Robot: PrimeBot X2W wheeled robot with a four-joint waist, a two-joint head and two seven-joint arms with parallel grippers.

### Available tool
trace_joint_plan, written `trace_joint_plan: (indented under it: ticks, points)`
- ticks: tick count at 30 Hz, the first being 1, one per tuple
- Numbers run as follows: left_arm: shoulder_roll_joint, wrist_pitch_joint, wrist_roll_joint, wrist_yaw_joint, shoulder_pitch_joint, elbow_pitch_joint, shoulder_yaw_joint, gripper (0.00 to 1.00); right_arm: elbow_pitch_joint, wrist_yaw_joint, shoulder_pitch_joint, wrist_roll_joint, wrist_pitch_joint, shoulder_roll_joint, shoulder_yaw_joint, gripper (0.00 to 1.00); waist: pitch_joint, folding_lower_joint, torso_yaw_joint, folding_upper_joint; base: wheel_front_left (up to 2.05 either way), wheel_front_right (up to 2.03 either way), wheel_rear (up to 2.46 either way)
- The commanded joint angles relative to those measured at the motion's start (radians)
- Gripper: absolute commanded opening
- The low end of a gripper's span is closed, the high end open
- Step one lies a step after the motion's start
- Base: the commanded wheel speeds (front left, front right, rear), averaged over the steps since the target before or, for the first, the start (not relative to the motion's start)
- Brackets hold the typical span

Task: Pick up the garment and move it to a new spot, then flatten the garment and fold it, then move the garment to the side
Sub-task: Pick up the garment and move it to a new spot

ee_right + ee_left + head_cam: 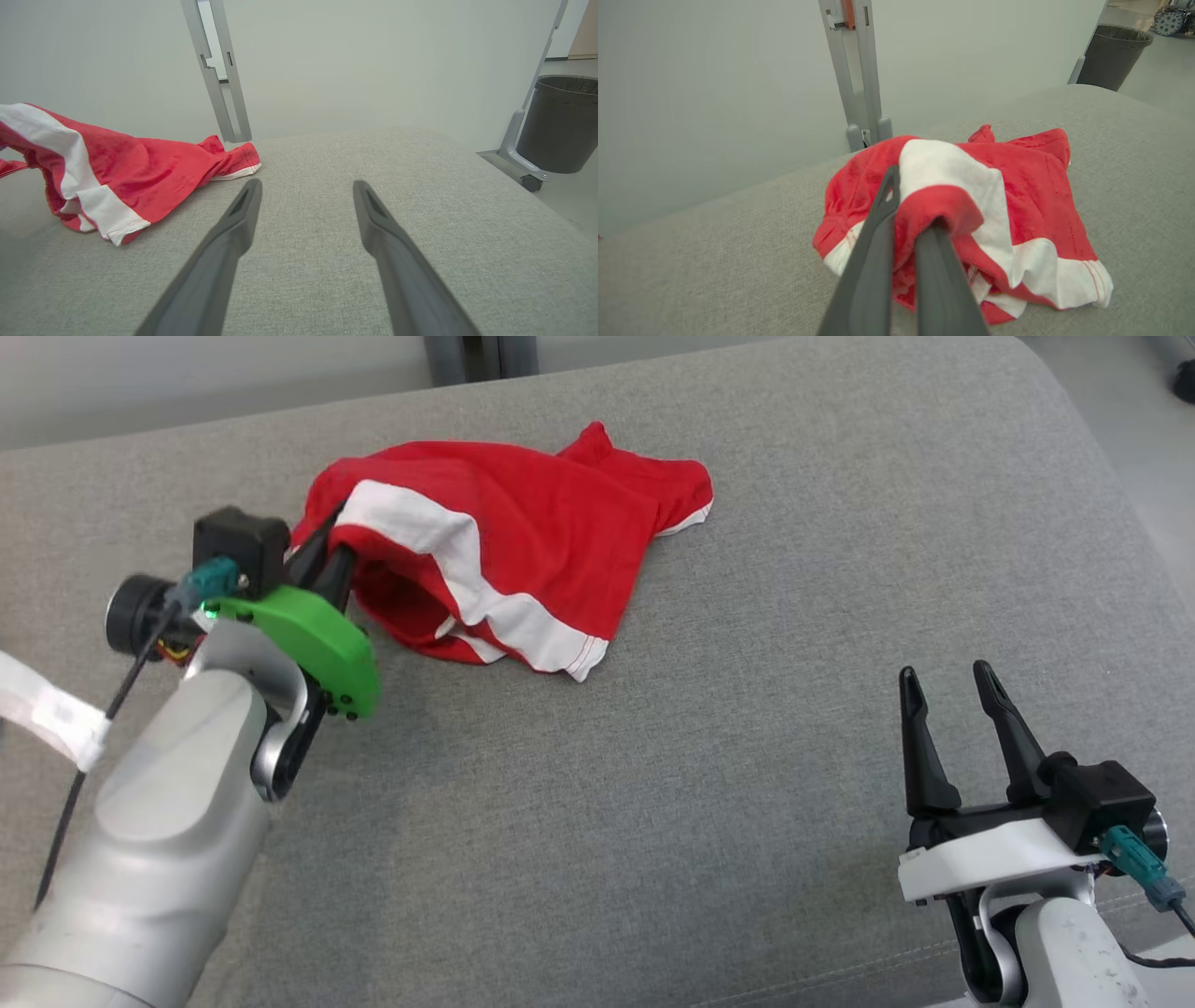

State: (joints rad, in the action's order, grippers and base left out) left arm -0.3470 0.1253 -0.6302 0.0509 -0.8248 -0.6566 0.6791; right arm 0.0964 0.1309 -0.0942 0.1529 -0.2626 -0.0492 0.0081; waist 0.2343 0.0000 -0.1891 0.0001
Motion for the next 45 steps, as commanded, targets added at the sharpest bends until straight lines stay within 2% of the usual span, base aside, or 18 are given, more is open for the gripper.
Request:
trace_joint_plan:
  ticks: [1, 9, 19, 20, 21, 22, 23, 24, 33, 45]
  points:
    - [0.007, 0.033, -0.008, -0.018, 0.032, -0.029, -0.008, 0.0, -0.002, 0.0, -0.017, 0.005, -0.003, -0.002, -0.001, 1.0, 0.045, 0.0, -0.012, -0.0001, 0.0, 0.0, 0.0]
    - [0.032, 0.124, -0.003, -0.056, 0.116, -0.151, -0.027, 0.0, 0.003, 0.0, -0.026, -0.015, -0.003, -0.002, -0.003, 1.0, 0.057, 0.0, 0.031, -0.0001, 0.0, 0.0, 0.0]
    - [0.034, 0.141, 0.039, -0.059, 0.177, -0.149, -0.054, 0.0, 0.013, 0.0, -0.018, -0.026, -0.003, -0.002, 0.007, 1.0, 0.036, 0.0, 0.073, -0.0001, 0.0, 0.0, 0.0]
    - [0.035, 0.141, 0.045, -0.063, 0.185, -0.135, -0.064, 0.17, 0.015, 0.0, -0.016, -0.027, -0.003, -0.002, 0.008, 1.0, 0.032, 0.0, 0.076, -0.0001, 0.0, 0.0, 0.0]
    - [0.037, 0.14, 0.049, -0.065, 0.194, -0.124, -0.072, 0.47, 0.017, 0.0, -0.014, -0.028, -0.003, -0.002, 0.009, 1.0, 0.029, 0.0, 0.077, -0.0001, 0.0, 0.0, 0.0]
    - [0.04, 0.14, 0.053, -0.061, 0.209, -0.109, -0.084, 0.66, 0.019, 0.0, -0.011, -0.03, -0.003, -0.002, 0.009, 1.0, 0.023, 0.0, 0.08, -0.0001, 0.0, 0.0, 0.0]
    - [0.04, 0.139, 0.059, -0.061, 0.219, -0.095, -0.093, 0.92, 0.02, 0.0, -0.009, -0.032, -0.003, -0.002, 0.009, 1.0, 0.018, 0.0, 0.082, -0.0001, 0.0, 0.0, 0.0]
    - [0.044, 0.139, 0.062, -0.059, 0.232, -0.077, -0.104, 1.0, 0.022, 0.0, -0.004, -0.033, -0.003, -0.002, 0.007, 1.0, 0.009, 0.0, 0.086, -0.0001, 0.0, 0.0, 0.0]
    - [0.074, 0.139, 0.112, -0.042, 0.373, 0.073, -0.181, 1.0, 0.035, 0.0, 0.042, -0.052, -0.003, -0.002, -0.01, 1.0, -0.084, 0.0, 0.141, -0.0001, 0.0, 0.0, 0.0]
    - [0.157, 0.139, 0.148, -0.089, 0.582, 0.275, -0.355, 1.0, 0.038, 0.0, 0.084, -0.06, -0.003, -0.002, -0.027, 1.0, -0.218, 0.0, 0.209, -0.0001, 0.0, 0.0, 0.0]
